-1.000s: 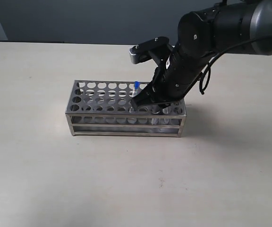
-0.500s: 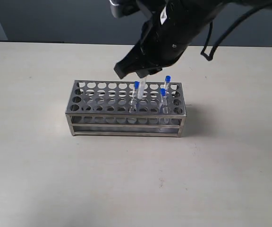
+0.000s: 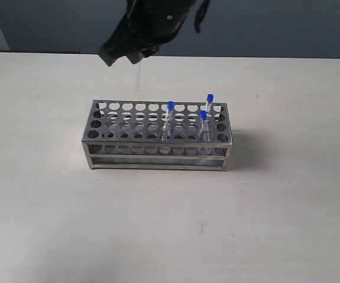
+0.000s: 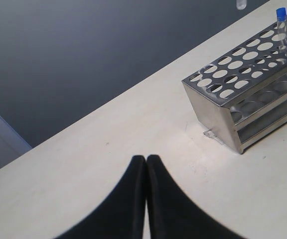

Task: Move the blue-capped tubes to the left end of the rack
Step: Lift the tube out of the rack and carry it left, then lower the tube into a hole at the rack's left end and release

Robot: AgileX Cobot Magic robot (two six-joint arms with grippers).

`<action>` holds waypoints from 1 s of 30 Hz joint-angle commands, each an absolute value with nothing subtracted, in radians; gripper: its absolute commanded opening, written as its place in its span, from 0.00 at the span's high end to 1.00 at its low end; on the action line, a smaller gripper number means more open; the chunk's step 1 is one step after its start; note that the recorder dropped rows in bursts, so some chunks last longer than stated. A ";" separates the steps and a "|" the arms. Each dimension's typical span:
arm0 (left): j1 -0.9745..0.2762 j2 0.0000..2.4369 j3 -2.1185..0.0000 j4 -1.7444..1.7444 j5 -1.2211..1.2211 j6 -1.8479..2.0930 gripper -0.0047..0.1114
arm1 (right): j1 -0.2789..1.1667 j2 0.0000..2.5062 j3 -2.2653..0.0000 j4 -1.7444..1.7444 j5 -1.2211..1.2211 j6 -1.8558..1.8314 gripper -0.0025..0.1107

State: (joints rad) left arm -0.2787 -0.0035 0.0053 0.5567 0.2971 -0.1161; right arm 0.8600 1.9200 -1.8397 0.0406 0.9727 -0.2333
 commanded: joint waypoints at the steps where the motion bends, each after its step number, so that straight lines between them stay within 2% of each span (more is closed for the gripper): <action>1: -0.282 0.000 0.000 0.556 0.291 -0.121 0.95 | 0.861 2.073 -2.029 0.119 1.042 -0.317 0.98; 9: -0.282 0.000 0.000 0.556 0.291 -0.121 0.95 | 0.862 2.279 -2.294 0.144 1.134 -0.321 0.98; 30: -0.282 0.000 0.000 0.556 0.291 -0.121 0.95 | 0.863 2.411 -2.318 0.215 1.057 -0.352 0.98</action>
